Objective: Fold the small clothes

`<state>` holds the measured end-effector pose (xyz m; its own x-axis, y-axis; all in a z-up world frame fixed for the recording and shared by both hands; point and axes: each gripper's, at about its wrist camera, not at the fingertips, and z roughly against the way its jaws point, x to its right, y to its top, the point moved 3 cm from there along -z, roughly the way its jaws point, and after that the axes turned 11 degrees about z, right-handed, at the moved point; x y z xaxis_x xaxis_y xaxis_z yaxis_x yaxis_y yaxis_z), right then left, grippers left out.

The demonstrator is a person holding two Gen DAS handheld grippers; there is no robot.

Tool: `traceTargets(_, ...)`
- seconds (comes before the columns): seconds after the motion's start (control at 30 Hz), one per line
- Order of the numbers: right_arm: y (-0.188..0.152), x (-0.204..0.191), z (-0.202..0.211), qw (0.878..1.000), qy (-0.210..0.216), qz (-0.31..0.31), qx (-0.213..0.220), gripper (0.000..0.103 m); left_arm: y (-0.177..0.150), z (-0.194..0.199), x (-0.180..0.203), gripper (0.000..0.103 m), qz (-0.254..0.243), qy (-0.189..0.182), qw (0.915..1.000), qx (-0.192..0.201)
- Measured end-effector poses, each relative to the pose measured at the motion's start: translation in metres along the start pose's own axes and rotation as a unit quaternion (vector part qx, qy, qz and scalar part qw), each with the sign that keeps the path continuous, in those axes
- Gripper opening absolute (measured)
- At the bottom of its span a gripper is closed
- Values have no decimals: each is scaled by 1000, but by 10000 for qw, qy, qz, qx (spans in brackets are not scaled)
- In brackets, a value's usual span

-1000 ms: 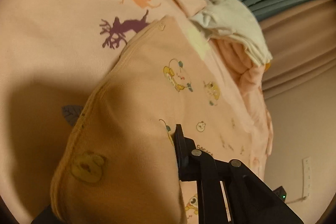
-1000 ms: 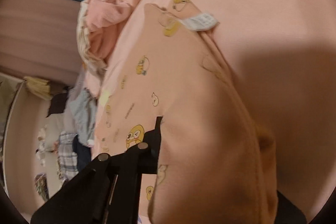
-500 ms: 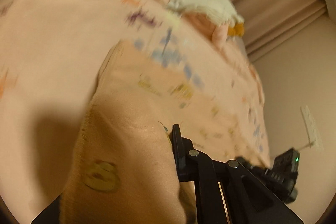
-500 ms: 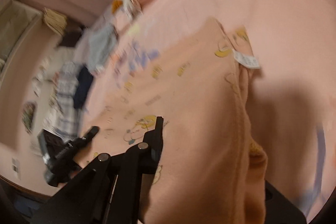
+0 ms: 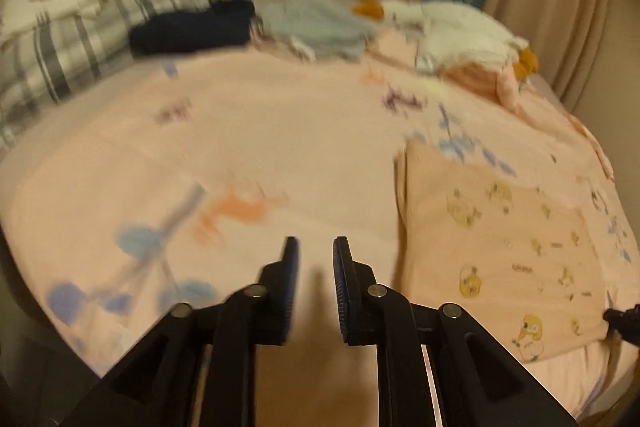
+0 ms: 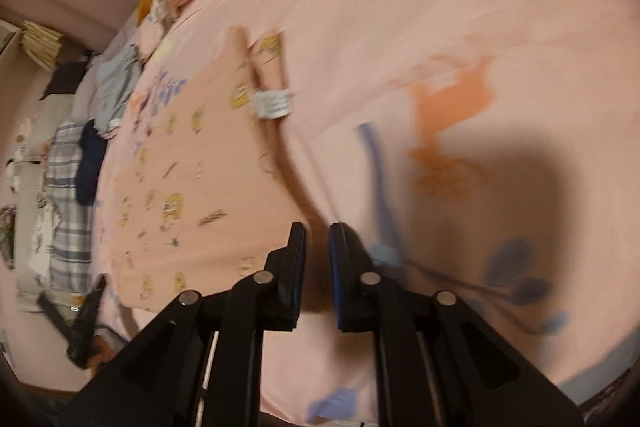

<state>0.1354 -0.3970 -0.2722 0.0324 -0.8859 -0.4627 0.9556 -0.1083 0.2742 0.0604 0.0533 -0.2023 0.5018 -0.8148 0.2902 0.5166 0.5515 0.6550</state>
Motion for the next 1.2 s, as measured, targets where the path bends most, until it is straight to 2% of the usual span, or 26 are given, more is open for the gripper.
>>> traceTargets(0.1,5,6,19,9961,-886,33,39,17,21,7,1,15,388,-346,9986,24)
traceTargets(0.17,14,-4,33,9929,-1128,171,323,17,30,-2,16,15,578,-510,9970,-104)
traceTargets(0.2,19,-10,37,9928,-1086,232,459,18,30,-7,21,15,603,-563,9964,-176)
traceTargets(0.23,29,-22,43,9934,-872,322,667,18,28,-14,30,15,601,-645,9957,-269)
traceTargets(0.3,44,-37,43,9945,-496,311,867,30,19,-27,44,24,534,-683,9953,-434)
traceTargets(0.33,50,-44,41,9945,-361,270,948,32,12,-35,50,30,507,-600,9955,-537)
traceTargets(0.47,61,-77,9,9918,-3,276,1249,32,-18,-61,59,35,482,-582,9912,-1084)
traceTargets(0.53,53,-93,-14,9912,309,315,1246,32,-26,-68,59,37,457,-417,9896,-1295)
traceTargets(0.57,47,-102,-31,9931,384,408,1032,32,-26,-69,61,39,435,-391,9902,-1268)
traceTargets(0.63,41,-119,-55,9946,228,774,646,32,-23,-67,66,44,305,-386,9934,-1036)
traceTargets(0.7,39,-130,-69,9914,-84,1102,703,32,-22,-67,70,47,121,-380,9960,-796)
traceTargets(0.77,43,-138,-75,9872,-369,1334,786,32,-25,-72,71,48,-93,-295,9967,-747)
traceTargets(0.9,65,-123,-84,9909,-374,990,829,25,-29,-74,68,54,-228,-312,9972,-633)
traceTargets(0.97,72,-114,-88,9930,-363,775,812,21,-29,-75,66,64,-390,-295,9973,-548)
traceTargets(1.0,76,-109,-90,9944,-291,637,791,20,-29,-76,64,66,-439,-295,9973,-517)
traceTargets(1.1,75,-103,-87,9955,-231,537,744,13,-28,-79,57,67,-404,-464,9964,-581)
traceTargets(1.2,75,-99,-85,9955,-142,480,801,11,-25,-79,54,67,-365,-546,9956,-675)
